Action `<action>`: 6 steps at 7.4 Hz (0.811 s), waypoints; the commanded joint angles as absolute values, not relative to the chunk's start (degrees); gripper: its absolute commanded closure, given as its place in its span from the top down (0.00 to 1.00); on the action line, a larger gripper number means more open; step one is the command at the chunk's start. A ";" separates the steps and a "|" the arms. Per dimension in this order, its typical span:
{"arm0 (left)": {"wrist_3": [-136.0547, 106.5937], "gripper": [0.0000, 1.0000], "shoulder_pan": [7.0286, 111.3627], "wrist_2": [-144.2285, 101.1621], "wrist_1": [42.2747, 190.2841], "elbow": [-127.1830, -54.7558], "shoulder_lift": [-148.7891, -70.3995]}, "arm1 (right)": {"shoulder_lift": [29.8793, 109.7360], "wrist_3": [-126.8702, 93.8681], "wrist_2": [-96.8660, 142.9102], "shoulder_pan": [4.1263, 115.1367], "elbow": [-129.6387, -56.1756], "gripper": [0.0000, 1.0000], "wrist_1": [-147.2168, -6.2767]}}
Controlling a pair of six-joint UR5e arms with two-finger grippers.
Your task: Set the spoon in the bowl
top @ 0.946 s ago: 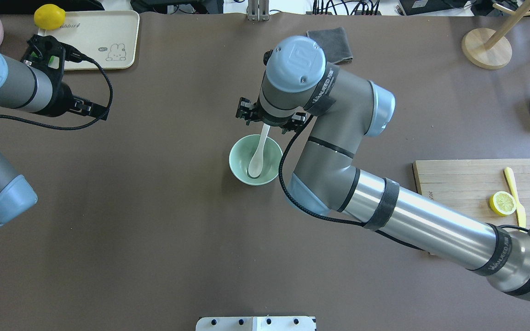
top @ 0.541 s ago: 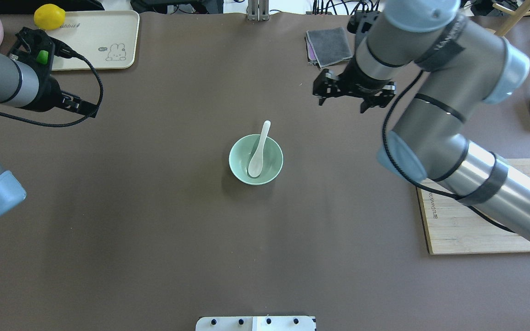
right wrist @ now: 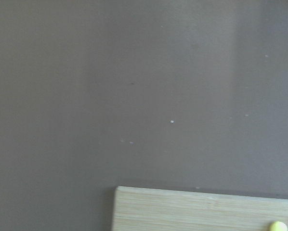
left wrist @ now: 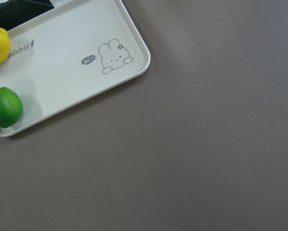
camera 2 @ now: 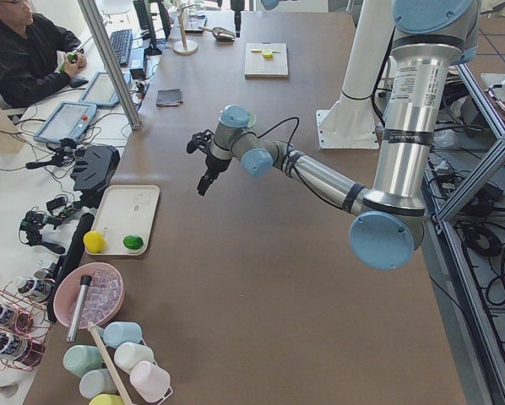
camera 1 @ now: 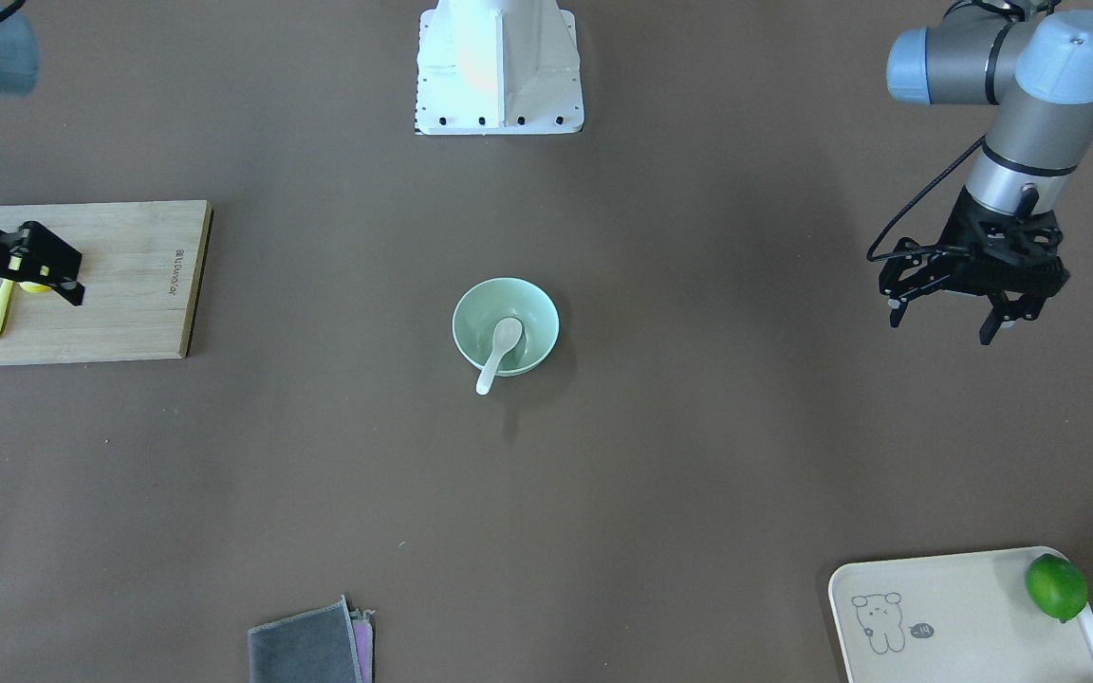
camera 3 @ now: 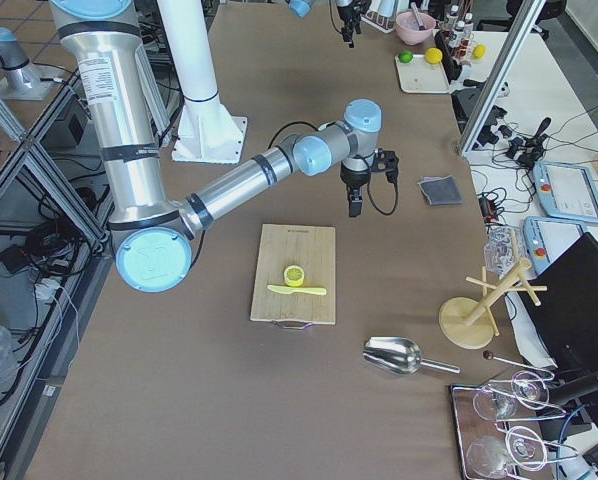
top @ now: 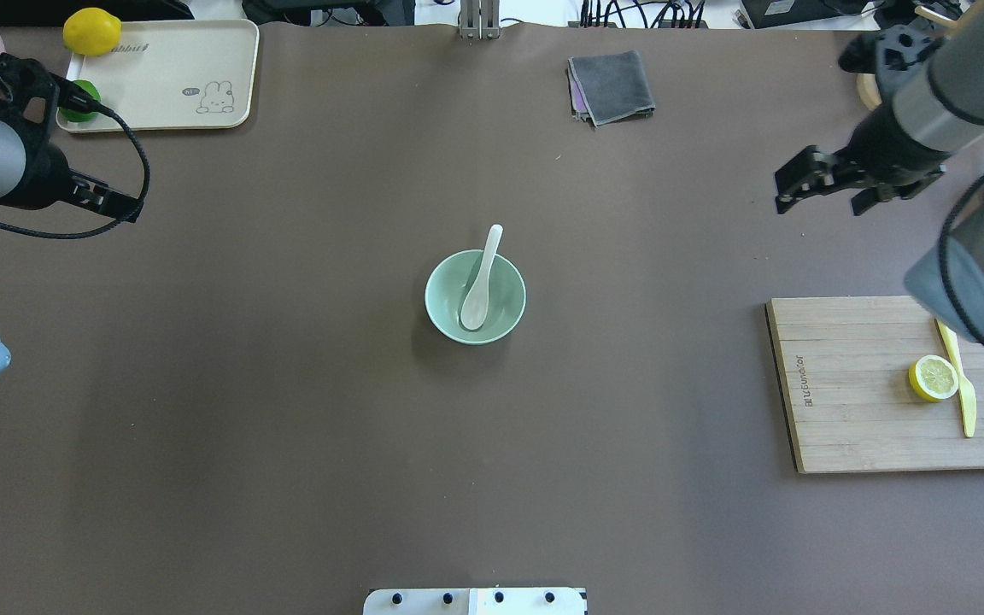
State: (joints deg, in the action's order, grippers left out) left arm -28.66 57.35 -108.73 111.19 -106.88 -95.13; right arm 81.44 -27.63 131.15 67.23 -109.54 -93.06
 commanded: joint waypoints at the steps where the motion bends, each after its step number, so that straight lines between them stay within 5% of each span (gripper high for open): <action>1: -26.81 0.98 68.58 -124.86 112.24 -103.90 -92.55 | 84.90 -12.96 134.45 76.08 -103.05 1.00 -92.99; 3: -25.93 0.98 77.83 -131.56 112.41 -103.36 -86.43 | 85.69 -4.27 136.67 83.03 -94.52 1.00 -92.55; 6: -17.94 0.98 84.62 -132.62 111.71 -103.18 -79.64 | 87.98 -4.22 136.23 86.22 -93.69 1.00 -92.46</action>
State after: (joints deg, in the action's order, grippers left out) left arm -20.06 81.82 -132.04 112.09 -103.13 -81.97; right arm 87.39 -4.18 136.49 85.46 -93.92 -92.48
